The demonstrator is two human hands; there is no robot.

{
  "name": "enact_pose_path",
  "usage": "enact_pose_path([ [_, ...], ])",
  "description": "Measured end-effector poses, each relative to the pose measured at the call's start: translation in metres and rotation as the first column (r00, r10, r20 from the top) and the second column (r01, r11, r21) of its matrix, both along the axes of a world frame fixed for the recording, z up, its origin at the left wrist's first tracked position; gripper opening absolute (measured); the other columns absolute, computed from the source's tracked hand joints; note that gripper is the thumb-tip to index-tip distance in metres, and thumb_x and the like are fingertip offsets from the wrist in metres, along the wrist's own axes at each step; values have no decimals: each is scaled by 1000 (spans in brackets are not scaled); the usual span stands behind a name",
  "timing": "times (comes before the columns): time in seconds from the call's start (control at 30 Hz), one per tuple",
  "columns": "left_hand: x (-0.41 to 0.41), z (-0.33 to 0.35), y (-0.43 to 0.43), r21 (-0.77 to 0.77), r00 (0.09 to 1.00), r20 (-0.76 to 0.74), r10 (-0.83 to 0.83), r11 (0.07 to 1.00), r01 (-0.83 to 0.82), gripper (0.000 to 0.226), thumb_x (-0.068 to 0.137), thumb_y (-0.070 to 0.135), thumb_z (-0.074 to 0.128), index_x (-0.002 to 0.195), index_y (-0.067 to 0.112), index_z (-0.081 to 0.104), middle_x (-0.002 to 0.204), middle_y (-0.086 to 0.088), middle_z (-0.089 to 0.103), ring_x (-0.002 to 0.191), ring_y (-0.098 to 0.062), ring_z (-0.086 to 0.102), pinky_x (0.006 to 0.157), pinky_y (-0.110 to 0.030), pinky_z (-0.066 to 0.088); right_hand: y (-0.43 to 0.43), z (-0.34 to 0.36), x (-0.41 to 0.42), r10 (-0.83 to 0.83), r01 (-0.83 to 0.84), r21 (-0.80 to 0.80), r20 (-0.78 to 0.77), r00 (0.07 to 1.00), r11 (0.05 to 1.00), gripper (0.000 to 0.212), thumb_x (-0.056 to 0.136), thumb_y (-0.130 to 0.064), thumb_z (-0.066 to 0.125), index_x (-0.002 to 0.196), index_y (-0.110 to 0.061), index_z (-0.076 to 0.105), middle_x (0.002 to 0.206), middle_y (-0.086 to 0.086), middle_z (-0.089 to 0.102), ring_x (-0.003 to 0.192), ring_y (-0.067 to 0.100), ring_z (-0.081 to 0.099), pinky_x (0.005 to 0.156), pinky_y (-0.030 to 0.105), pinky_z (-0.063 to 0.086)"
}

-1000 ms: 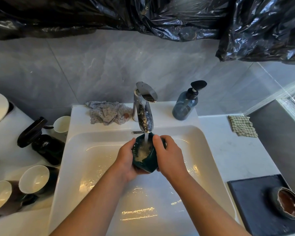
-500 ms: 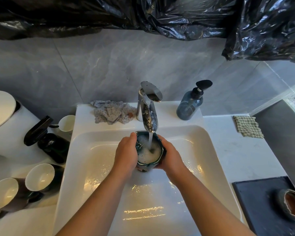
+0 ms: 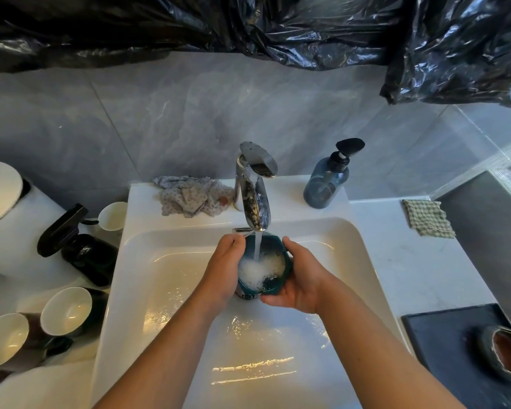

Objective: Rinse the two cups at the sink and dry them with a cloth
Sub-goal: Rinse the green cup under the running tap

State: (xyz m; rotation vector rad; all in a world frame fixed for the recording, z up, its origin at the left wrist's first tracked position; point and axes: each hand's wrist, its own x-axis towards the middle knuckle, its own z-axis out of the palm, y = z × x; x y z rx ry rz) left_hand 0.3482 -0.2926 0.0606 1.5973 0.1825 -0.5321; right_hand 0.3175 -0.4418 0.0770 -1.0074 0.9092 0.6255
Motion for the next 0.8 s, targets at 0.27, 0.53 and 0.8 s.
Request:
enact_pose_path([
  [0.27, 4, -5, -4, -167, 905, -407, 123, 964, -206, 53, 103, 54, 35, 114, 17, 71, 110, -13, 77, 108, -32, 69, 103, -51, 50, 6, -7, 9, -162, 163, -3, 117, 980, 987, 40, 93, -42, 48, 119, -16, 65, 122, 15, 66, 113, 33, 62, 94, 49, 54],
  [0.53, 0, 4, -3, -287, 972, -206, 109, 943, -167, 33, 90, 18, 51, 121, 19, 63, 122, -16, 67, 111, -28, 62, 88, -43, 54, 19, -11, 13, -445, 463, -25, 240, 863, 886, 32, 97, -34, 51, 106, -8, 69, 106, 18, 73, 101, 36, 68, 101, 50, 51],
  [0.8, -5, -3, 13, -170, 997, 29, -73, 982, 77, 63, 65, 15, 70, 120, 42, 58, 116, 2, 71, 107, -16, 68, 85, -32, 57, 19, -23, 9, -311, 344, -72, 288, 906, 936, 59, 106, -49, 26, 117, -10, 68, 110, 19, 75, 110, 38, 67, 102, 50, 51],
])
